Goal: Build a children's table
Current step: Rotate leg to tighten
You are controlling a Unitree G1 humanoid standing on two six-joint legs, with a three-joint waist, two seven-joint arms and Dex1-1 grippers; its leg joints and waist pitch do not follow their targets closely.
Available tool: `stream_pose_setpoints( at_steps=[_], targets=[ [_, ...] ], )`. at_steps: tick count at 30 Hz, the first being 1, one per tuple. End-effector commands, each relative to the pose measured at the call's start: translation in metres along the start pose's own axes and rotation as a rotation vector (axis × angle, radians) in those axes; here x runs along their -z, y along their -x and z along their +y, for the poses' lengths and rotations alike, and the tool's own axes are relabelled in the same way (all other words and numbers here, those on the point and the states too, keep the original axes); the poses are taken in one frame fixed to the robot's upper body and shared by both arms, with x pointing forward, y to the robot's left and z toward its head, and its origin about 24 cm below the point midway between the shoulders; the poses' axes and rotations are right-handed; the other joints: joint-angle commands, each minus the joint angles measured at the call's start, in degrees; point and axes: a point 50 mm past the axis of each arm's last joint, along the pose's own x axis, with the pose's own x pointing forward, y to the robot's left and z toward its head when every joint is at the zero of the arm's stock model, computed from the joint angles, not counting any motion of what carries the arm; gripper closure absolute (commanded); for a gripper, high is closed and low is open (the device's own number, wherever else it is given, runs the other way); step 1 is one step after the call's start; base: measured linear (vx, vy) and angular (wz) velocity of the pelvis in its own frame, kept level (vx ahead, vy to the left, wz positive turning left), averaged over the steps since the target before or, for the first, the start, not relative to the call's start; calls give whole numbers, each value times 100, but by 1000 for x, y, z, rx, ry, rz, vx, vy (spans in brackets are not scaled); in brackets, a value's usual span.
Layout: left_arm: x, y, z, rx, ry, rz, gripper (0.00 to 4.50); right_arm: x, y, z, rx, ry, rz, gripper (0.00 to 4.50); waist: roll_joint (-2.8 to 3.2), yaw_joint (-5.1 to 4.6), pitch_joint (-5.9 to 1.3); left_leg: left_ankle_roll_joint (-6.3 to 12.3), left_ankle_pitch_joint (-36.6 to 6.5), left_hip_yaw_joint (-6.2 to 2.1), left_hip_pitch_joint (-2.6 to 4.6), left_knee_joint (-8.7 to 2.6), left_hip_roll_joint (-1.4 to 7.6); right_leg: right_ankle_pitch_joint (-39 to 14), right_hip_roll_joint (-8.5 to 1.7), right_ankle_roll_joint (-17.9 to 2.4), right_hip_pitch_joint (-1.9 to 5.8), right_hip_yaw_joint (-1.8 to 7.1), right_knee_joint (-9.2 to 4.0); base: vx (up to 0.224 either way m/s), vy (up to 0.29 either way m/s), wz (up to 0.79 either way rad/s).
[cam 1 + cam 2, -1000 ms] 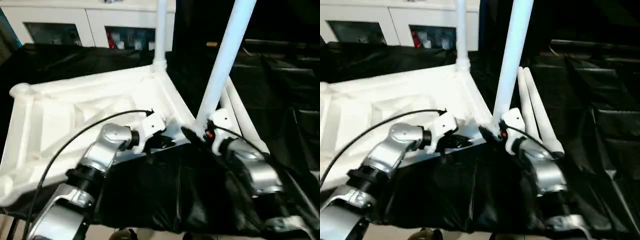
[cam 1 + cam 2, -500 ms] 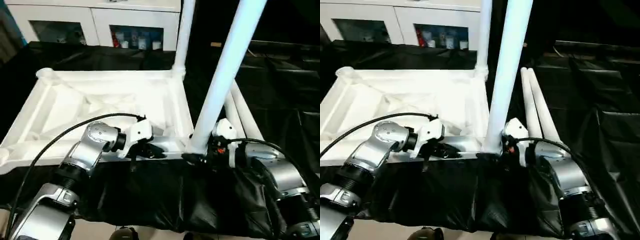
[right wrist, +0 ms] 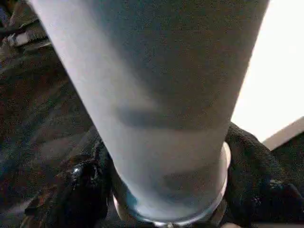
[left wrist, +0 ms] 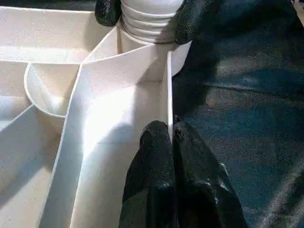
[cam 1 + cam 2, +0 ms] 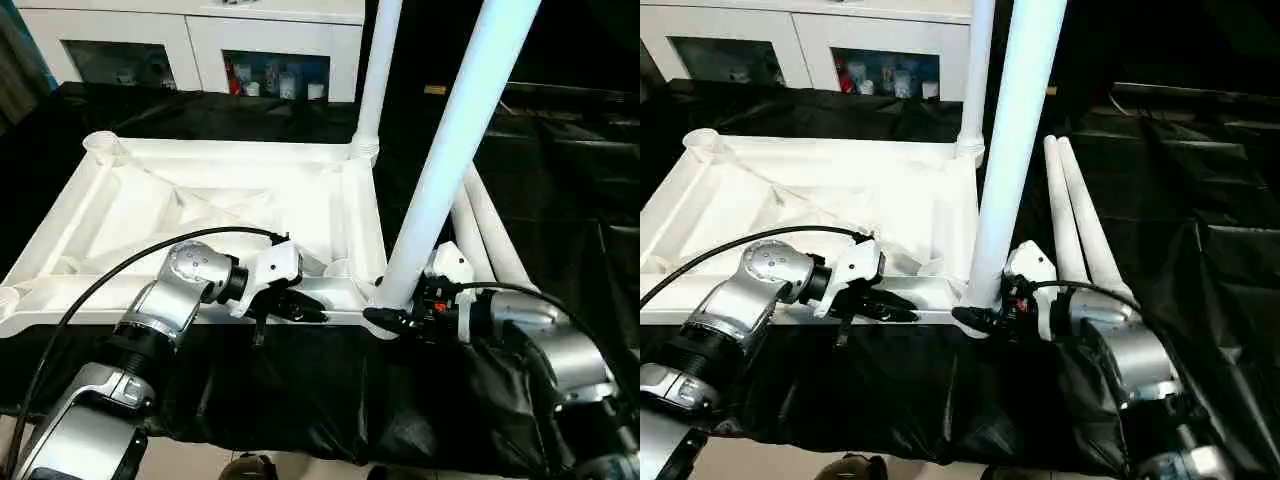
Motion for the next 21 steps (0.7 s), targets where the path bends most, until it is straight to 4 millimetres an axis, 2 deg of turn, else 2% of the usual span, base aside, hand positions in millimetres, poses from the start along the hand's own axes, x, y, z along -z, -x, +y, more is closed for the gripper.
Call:
stream_pose_setpoints(
  at_steps=[1, 2, 4, 5, 6, 8, 9, 11, 16, 17, 20, 21],
  targets=[
    [-7, -23, 0, -25, 15, -13, 450, 0, -20, 7, 38, -32, -37, 175, -4, -13, -347, 139, -1537, -162, 155, -409, 378, -1461, -402, -1394, 200, 279, -358, 0, 0, 0],
    [-8, -27, 2, -70, 29, -15, 450, 0, -24, 2, 120, -45, -49, 176, -40, -38, -335, 30, -1665, -174, 163, -418, 370, -1807, -421, -1307, 187, 286, -389, 0, 0, 0],
    [-10, -30, 3, -100, 37, -17, 450, 1, -27, -1, 181, -58, -56, 176, -36, -57, -316, -39, -1782, -197, 157, -439, 361, -2167, -436, -1192, 185, 279, -437, 0, 0, 0],
    [-13, -38, 4, -147, 57, -25, 450, 2, -34, -7, 292, -102, -74, 176, -49, -63, -323, -64, -1808, -211, 160, -441, 363, -2335, -437, -1074, 194, 277, -450, 0, 0, 0],
    [-15, -42, 4, -168, 65, -27, 450, 1, -37, -9, 345, -125, -85, 176, -22, -94, -298, -115, -1925, -214, 171, -460, 366, -2433, -427, -1044, 151, 282, -470, 0, 0, 0],
    [-19, -52, 2, -202, 78, -33, 450, 0, -46, -11, 429, -177, -107, 176, -40, -133, -293, -163, -2077, -232, 177, -469, 350, -2624, -422, -955, 151, 271, -500, 0, 0, 0],
    [-21, -56, 1, -217, 85, -38, 450, -1, -51, -12, 462, -195, -116, 176, -20, -164, -289, -182, -2146, -228, 190, -471, 353, -2659, -420, -931, 122, 284, -513, 0, 0, 0],
    [-28, -67, -4, -227, 95, -57, 450, -5, -63, -10, 525, -218, -128, 176, -28, -193, -283, -184, -2214, -241, 183, -475, 340, -2749, -413, -878, 130, 273, -528, 0, 0, 0],
    [-33, -73, -7, -225, 93, -68, 450, -12, -72, -6, 531, -196, -156, 176, -25, -216, -280, -94, -2179, -225, 171, -481, 326, -2584, -388, -795, 117, 287, -540, 0, 0, 0],
    [-33, -74, -7, -226, 93, -71, 450, -13, -73, -5, 534, -190, -163, 121, -36, -218, -275, -79, -2157, -225, 162, -484, 327, -2558, -388, -795, 120, 288, -537, 0, 0, 0],
    [-31, -72, -8, -220, 88, -71, 450, -16, -72, -6, 522, -176, -178, 105, -32, -218, -274, -48, -2120, -221, 155, -488, 326, -2546, -388, -796, 124, 290, -537, 0, 0, 0],
    [-31, -72, -8, -220, 88, -71, 450, -16, -72, -6, 522, -176, -178, 84, -30, -213, -277, -44, -2101, -222, 155, -488, 328, -2530, -391, -797, 125, 291, -535, 0, 0, 0]
  ],
)
